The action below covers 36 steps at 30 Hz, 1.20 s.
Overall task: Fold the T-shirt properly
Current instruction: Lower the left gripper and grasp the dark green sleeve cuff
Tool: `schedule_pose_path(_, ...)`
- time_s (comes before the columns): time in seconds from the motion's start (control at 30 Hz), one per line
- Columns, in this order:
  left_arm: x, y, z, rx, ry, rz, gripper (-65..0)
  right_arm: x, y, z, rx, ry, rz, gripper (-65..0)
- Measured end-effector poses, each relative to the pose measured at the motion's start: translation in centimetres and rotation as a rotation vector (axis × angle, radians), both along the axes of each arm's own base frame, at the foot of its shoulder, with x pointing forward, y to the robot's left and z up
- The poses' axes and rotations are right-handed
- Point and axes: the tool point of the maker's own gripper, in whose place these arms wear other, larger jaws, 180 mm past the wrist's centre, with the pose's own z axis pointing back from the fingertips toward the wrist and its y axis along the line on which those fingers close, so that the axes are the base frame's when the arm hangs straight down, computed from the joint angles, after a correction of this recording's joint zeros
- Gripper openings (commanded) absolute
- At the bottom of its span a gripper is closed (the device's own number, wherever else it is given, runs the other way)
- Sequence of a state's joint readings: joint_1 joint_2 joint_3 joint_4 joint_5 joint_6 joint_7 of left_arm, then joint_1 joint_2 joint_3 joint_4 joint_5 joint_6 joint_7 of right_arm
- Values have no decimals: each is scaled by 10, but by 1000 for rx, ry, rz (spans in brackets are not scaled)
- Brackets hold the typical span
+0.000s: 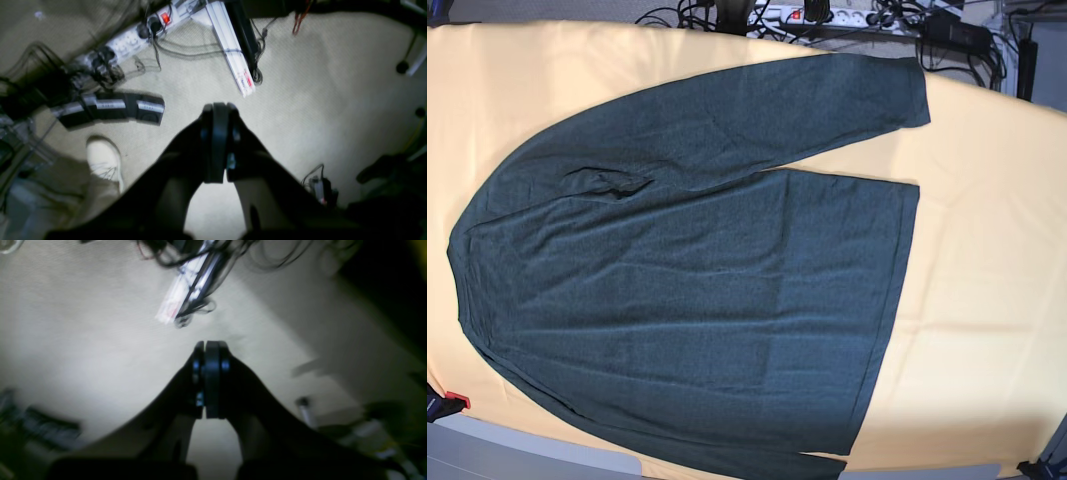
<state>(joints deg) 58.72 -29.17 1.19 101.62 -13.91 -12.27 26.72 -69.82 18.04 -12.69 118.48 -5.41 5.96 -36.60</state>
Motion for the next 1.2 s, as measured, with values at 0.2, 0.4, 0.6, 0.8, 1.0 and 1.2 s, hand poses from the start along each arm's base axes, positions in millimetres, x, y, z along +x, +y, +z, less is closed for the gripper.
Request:
schedule_pose_path(0.2,36,0,51,-19,-116,-28,-650,36,-1,46,-48,-150,48,-650)
schedule_pose_path(0.4,91,-4,102,-32,-312,-45,-650,65,-22,64,-174,-263,63,-650)
schedule_pose_path(0.6,124,-2,133,-28,-440,-77,-650,78,-38,72,-282,-341,91,-650)
schedule_pose_path(0.8,159,-5,151,-111,-530,11,-650,86,-49,77,-339,-388,93,-650)
schedule_pose_path(1.0,192,14,161,-99,-595,250,-650,86,-49,78,-342,-391,90,-650)
schedule_pose_path(1.2,194,22,156,-125,-595,487,-650,86,-50,78,-342,-390,91,-650)
